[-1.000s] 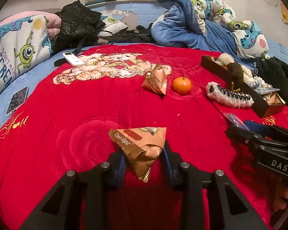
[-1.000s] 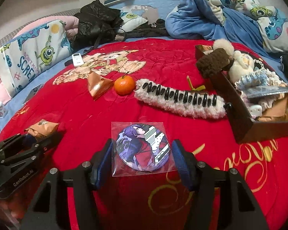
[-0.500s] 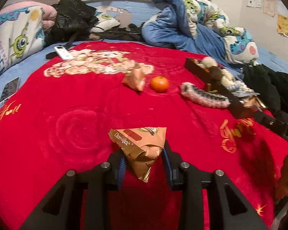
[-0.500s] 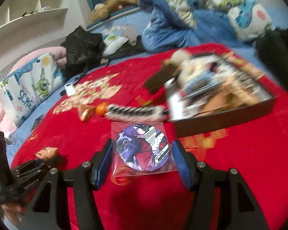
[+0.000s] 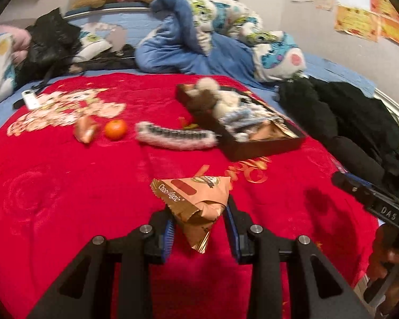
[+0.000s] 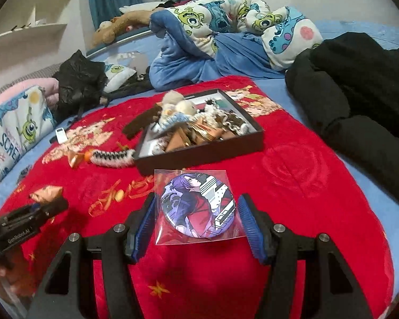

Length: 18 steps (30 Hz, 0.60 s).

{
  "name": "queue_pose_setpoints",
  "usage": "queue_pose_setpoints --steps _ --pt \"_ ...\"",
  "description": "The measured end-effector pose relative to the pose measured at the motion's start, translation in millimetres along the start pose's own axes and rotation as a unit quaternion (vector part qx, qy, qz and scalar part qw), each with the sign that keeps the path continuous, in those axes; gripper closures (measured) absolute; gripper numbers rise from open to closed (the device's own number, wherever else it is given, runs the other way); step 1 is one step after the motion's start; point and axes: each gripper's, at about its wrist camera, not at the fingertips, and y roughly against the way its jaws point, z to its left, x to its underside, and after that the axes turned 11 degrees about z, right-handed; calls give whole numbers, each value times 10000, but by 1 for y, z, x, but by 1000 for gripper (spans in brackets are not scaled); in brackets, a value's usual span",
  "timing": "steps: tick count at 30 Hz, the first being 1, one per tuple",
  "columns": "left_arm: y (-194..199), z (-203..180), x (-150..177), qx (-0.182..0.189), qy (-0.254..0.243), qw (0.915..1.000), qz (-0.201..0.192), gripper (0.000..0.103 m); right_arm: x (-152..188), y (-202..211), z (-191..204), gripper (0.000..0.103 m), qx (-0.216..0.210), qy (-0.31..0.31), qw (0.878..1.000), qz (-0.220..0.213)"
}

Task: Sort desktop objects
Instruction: 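Lift the chocolate pack with the left gripper while the right lifts the badge bag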

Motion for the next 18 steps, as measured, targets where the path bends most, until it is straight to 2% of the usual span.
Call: queue_pose_setpoints --steps 7,11,18 --pt "-3 -24 4 28 -263 9996 81 68 9 -2 -4 43 -164 -118 9998 -21" --pt "-4 -25 1 21 -315 9995 101 68 9 -8 -3 43 -283 -188 9994 -3" --pt "-13 -28 -19 48 -362 9992 132 68 -7 -16 -1 43 -438 -199 9988 -62"
